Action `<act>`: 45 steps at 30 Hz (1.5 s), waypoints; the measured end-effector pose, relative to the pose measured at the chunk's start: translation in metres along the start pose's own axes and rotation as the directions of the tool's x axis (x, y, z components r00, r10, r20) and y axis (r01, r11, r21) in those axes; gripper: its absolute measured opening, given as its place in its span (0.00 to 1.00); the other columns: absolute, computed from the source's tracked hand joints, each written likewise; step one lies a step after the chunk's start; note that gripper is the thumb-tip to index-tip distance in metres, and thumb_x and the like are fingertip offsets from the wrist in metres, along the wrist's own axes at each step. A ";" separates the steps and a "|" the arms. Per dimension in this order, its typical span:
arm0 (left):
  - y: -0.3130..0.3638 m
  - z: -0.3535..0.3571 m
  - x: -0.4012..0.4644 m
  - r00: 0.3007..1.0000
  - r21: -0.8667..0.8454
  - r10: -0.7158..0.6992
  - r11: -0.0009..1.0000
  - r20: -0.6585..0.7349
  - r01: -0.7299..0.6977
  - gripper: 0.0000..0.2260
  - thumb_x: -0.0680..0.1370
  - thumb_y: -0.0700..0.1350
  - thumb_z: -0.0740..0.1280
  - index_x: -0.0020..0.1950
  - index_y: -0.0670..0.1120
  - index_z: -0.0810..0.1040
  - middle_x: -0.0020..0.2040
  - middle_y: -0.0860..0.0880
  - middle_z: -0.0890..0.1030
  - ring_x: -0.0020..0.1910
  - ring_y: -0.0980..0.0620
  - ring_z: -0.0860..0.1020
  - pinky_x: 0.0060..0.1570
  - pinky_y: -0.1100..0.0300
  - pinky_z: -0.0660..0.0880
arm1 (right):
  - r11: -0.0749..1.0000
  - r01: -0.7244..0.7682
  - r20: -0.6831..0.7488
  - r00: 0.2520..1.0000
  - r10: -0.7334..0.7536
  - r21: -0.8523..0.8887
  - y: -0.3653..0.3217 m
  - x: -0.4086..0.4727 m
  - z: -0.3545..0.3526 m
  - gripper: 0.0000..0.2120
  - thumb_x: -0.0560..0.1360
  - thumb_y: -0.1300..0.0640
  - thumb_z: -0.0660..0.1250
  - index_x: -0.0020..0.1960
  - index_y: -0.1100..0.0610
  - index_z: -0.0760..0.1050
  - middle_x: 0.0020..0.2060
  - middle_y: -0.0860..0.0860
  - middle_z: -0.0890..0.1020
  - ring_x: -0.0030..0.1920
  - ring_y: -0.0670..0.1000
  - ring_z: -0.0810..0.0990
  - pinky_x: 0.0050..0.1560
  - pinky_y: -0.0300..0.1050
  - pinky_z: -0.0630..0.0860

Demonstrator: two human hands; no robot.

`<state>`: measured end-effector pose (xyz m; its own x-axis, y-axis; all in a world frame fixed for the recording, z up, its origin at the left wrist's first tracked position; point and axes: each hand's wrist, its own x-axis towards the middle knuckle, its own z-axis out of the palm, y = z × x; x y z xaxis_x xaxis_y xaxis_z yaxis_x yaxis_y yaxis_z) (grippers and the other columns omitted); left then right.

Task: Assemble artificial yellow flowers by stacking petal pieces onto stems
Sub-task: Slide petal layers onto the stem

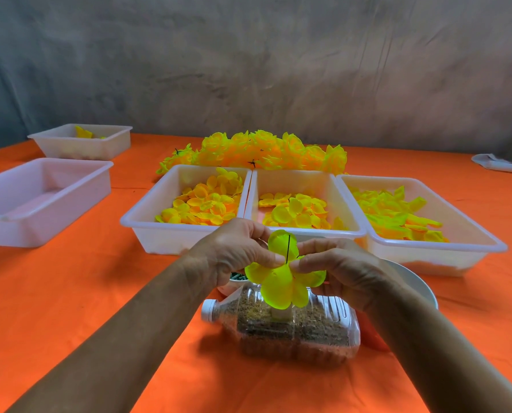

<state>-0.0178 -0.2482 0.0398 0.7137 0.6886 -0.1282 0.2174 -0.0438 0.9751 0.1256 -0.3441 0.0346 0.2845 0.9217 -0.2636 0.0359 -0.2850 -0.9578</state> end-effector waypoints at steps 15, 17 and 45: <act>-0.010 -0.008 -0.001 0.996 -0.031 -0.086 0.996 0.007 0.086 0.07 0.70 0.32 0.71 0.42 0.43 0.80 0.35 0.48 0.82 0.32 0.53 0.80 0.33 0.62 0.77 | 1.000 -0.012 -0.003 1.000 0.012 0.006 0.010 -0.002 -0.003 0.08 0.66 0.65 0.73 0.43 0.56 0.81 0.30 0.50 0.83 0.28 0.44 0.80 0.30 0.37 0.72; -0.012 -0.008 -0.002 0.996 -0.007 -0.086 0.996 -0.013 0.086 0.07 0.69 0.32 0.72 0.40 0.44 0.79 0.30 0.50 0.80 0.29 0.55 0.79 0.29 0.65 0.75 | 1.000 -0.020 -0.004 1.000 0.020 0.008 0.011 -0.001 -0.003 0.08 0.65 0.65 0.74 0.43 0.56 0.81 0.31 0.50 0.83 0.29 0.45 0.81 0.33 0.39 0.73; -0.019 0.008 -0.019 0.916 0.285 0.385 0.896 -0.114 -0.341 0.04 0.66 0.42 0.77 0.37 0.48 0.84 0.43 0.50 0.82 0.46 0.52 0.79 0.52 0.56 0.75 | 0.999 -0.004 -0.002 1.000 0.004 0.051 0.008 -0.007 -0.011 0.14 0.66 0.66 0.72 0.50 0.56 0.78 0.36 0.55 0.85 0.31 0.50 0.83 0.26 0.38 0.74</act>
<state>-0.0300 -0.2667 0.0219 0.6613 0.6965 0.2783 0.1410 -0.4799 0.8659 0.1342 -0.3554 0.0298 0.2865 0.9201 -0.2669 -0.0145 -0.2744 -0.9615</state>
